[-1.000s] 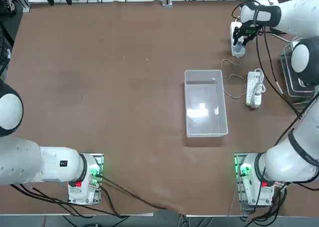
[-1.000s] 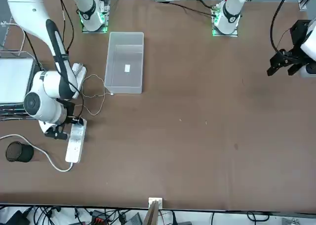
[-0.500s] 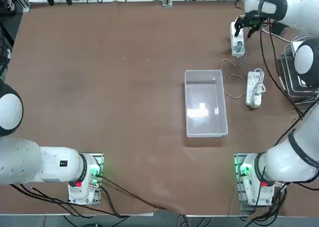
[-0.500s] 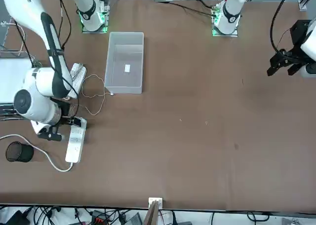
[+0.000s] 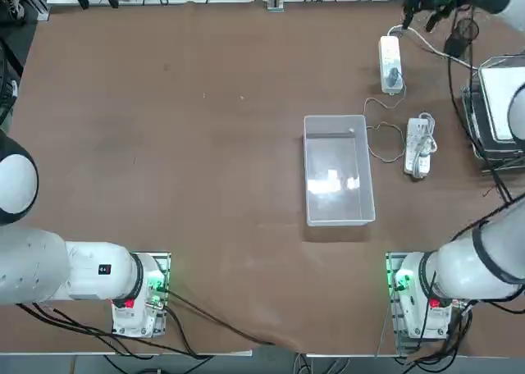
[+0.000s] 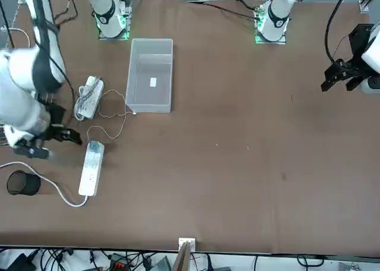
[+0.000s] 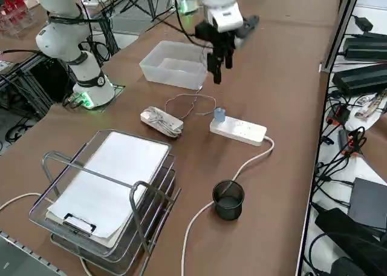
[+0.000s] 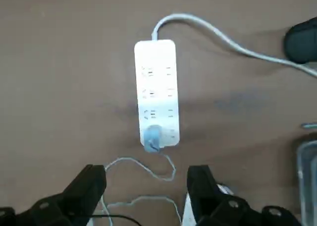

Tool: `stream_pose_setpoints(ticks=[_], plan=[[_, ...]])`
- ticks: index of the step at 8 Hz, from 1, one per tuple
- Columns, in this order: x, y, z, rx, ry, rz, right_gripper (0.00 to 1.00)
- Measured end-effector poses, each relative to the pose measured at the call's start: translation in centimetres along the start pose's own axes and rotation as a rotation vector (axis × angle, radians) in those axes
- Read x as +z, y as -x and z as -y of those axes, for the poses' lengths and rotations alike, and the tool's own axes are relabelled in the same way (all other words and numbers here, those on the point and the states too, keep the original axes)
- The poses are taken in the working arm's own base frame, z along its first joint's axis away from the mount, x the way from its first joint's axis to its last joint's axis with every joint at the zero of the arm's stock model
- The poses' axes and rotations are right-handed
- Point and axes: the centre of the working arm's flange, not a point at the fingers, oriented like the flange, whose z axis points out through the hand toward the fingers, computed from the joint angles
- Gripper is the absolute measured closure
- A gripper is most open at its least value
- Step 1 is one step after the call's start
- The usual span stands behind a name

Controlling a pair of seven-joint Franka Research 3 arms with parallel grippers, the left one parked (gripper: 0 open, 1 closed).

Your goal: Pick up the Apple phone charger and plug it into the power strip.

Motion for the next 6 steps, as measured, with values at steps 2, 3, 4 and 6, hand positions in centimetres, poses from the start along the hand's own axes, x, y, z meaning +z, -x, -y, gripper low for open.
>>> stream_pose_setpoints(ticks=[2, 3, 4, 6], plan=[[-5.5, 2.0, -0.5, -0.026, -0.004, -0.017, 0.0], [-7.8, 3.2, -0.8, -0.056, -0.005, -0.012, 0.0], [-9.7, 4.3, -1.2, -0.073, -0.005, -0.009, 0.0], [-12.2, 5.8, -2.0, -0.08, -0.006, -0.01, 0.0]])
